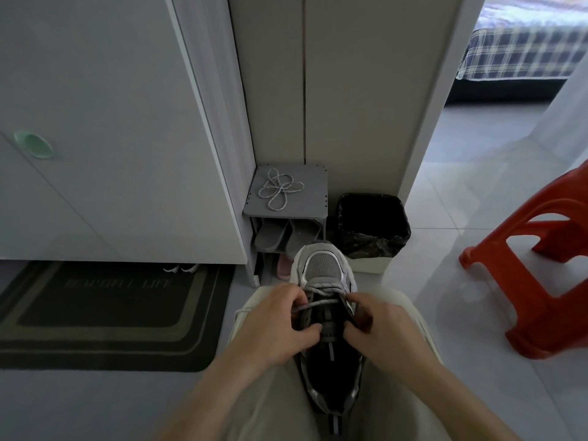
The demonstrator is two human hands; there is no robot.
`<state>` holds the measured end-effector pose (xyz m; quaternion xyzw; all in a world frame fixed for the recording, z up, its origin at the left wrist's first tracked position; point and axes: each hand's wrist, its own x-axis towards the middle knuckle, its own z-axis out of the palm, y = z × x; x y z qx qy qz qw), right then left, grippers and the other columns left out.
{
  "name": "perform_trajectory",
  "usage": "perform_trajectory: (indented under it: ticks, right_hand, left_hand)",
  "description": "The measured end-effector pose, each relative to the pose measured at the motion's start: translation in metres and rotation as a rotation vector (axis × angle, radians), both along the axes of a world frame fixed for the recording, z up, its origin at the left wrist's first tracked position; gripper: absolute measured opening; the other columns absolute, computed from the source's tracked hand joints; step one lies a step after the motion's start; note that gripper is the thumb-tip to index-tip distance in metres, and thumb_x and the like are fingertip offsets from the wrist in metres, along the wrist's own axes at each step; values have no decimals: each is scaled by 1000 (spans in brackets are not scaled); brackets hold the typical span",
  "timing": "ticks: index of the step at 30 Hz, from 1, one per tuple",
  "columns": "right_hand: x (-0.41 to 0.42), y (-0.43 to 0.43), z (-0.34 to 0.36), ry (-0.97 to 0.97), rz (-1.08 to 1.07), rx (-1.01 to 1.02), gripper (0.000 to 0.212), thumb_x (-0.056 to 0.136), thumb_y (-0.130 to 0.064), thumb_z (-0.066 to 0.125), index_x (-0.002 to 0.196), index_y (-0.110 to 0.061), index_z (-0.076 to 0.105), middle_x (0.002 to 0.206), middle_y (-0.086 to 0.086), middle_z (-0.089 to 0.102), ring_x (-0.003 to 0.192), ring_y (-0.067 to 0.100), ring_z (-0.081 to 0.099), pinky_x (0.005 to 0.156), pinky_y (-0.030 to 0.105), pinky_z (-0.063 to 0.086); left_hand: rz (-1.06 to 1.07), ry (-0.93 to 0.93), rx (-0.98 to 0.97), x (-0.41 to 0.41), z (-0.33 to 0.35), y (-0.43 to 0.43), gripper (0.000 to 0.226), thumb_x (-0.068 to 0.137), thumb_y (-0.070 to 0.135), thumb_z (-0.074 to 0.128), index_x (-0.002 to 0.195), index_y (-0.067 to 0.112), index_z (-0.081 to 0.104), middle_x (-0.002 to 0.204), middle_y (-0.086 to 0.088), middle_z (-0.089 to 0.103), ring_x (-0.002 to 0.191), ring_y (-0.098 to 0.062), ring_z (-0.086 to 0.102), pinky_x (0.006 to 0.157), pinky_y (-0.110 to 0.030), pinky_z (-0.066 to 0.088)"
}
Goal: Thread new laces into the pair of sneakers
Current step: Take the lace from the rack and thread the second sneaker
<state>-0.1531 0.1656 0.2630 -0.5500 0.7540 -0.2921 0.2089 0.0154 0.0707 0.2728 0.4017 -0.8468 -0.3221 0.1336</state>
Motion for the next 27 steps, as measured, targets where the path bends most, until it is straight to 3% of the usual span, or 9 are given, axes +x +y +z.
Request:
perform_trajectory:
  ticks: [4,10,16,20,23,25,27]
  right_hand:
    - [4,-3,5,18,39,46,37,80,-35,62,116,-33,54,67,-18,55,63,-2,53,56,11,39]
    - [5,-4,0,45,30,36,35,82,-30,60,117,-32,57,72,-14,58,66,1,54,58,11,40]
    - [-1,-4,-9,-6,5,-15,37,78,-25,64,114,-33,62,61,-15,54,72,-7,54,60,9,39]
    - [-3,-3,-7,-23,12,23,45,77,-44,69,120,-36,57,69,-14,58,66,-1,56,58,11,39]
    - [-7,-6,-2,10,-2,53,42,81,-57,60,117,-36,58,72,-15,59,67,-3,55,56,12,36]
    - [-10,-11,-1,26,-33,24,31,86,-55,54,107,-35,64,71,-13,62,68,-1,56,59,14,39]
    - [-11,-17,-3,34,-73,-24,23,88,-49,53,98,-34,67,70,-12,63,67,2,57,64,21,46]
  left_hand:
    - [-15,-17,-3,3,0,1,31,76,41,69,95,26,51,93,17,47,84,2,48,66,-11,38]
    - [16,-10,-17,2,-3,1,24,77,33,67,93,24,52,85,13,50,79,-2,51,61,-14,39]
    - [-5,-21,-55,-2,-7,-3,25,77,32,67,94,21,52,83,13,49,74,0,48,61,-15,37]
    - [12,30,-26,2,-10,-8,27,81,48,64,92,25,55,88,13,56,81,0,54,69,-20,45]
    - [127,104,-116,1,-15,-19,13,93,37,52,97,26,59,92,12,61,83,-3,58,71,-21,46]
    - [100,11,-190,-5,-19,-26,16,94,29,53,108,26,59,101,13,61,92,-4,58,77,-18,43]
    - [35,-141,-182,-10,-23,-30,22,92,29,55,114,25,55,107,8,61,103,-12,55,87,-27,44]
